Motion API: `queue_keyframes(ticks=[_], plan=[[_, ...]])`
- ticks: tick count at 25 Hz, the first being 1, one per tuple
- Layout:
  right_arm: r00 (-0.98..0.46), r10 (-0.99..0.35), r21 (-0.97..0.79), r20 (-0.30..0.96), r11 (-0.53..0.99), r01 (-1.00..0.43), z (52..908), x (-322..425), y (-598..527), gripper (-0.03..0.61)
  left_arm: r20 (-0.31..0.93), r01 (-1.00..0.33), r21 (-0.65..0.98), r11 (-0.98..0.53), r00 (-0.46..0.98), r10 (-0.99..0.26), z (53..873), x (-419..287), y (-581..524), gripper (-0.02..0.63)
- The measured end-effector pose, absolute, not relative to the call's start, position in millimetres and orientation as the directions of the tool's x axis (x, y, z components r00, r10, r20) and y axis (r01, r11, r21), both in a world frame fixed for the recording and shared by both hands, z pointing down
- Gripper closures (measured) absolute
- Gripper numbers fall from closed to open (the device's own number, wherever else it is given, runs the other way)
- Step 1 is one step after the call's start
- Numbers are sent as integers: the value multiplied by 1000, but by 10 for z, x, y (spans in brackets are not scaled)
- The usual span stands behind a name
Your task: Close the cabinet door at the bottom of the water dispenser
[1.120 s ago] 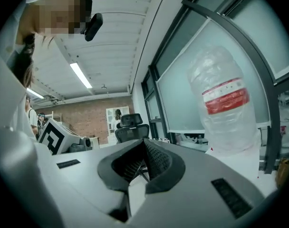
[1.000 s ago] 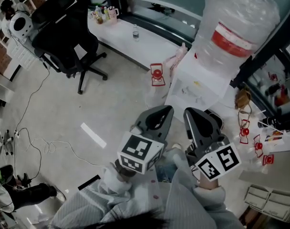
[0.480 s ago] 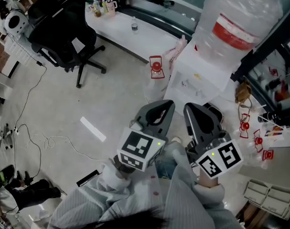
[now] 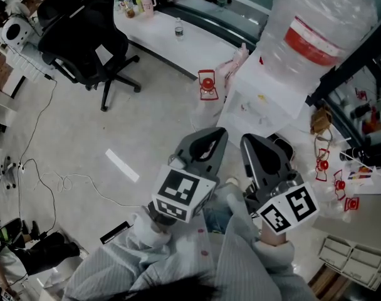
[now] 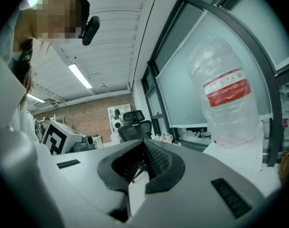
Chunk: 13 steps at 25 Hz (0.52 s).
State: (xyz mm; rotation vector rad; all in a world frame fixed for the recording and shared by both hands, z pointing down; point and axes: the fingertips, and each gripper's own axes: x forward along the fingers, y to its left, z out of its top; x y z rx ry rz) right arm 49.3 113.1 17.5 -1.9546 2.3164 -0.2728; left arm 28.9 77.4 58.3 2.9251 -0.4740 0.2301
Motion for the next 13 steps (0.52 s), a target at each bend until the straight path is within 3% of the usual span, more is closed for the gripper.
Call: queue_keyframes(ticks=[13], plan=[[-177,-983,-198,47,164,-966,175,469,1064,565,179,-308,120,-944,942,-285,577,292,687,603]])
